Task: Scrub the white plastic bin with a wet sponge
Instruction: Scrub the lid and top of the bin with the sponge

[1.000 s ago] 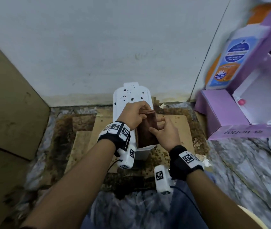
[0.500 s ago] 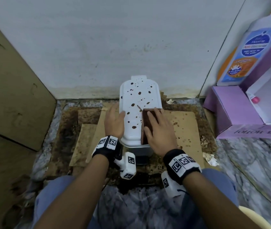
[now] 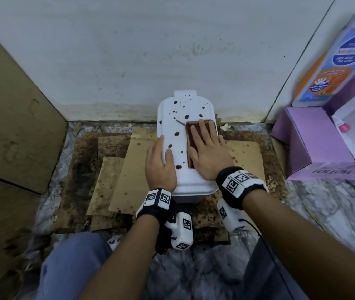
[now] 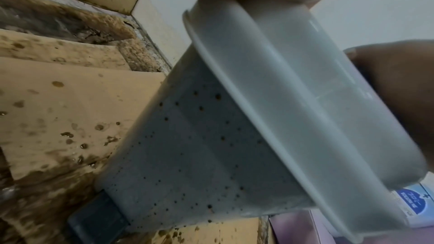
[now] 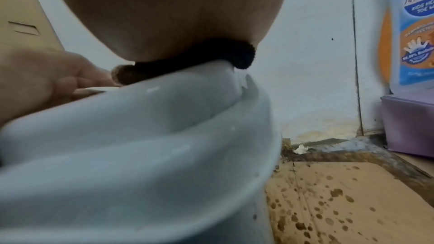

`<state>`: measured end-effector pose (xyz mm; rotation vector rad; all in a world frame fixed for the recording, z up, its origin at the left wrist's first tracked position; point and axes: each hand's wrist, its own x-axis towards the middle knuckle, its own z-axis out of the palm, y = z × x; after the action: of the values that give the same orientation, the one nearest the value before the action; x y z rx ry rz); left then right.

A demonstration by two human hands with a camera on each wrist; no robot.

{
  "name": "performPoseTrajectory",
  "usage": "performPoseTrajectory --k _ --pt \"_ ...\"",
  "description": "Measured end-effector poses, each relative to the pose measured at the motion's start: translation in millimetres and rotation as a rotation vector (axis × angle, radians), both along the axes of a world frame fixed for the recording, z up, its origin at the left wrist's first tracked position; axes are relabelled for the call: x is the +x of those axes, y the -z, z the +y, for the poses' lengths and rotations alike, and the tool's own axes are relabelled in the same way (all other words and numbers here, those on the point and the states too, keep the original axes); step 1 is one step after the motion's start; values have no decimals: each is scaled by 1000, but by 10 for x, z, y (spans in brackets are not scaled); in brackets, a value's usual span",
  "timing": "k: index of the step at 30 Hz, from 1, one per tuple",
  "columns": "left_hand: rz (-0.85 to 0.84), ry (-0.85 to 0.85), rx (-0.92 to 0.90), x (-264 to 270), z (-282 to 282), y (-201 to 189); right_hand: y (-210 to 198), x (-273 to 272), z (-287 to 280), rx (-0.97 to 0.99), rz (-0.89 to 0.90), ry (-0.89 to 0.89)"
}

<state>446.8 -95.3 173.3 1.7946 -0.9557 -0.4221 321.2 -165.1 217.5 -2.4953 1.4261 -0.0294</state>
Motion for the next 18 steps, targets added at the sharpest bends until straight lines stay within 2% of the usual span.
performPoseTrajectory --k 4,11,18 --pt "20 -24 -7 10 13 13 29 40 -6 0 -9 20" --pt "66 2 -4 14 29 -3 136 -215 597 -54 -85 32" --pt "229 49 46 225 -156 -91 75 -153 229 -16 -46 -9"
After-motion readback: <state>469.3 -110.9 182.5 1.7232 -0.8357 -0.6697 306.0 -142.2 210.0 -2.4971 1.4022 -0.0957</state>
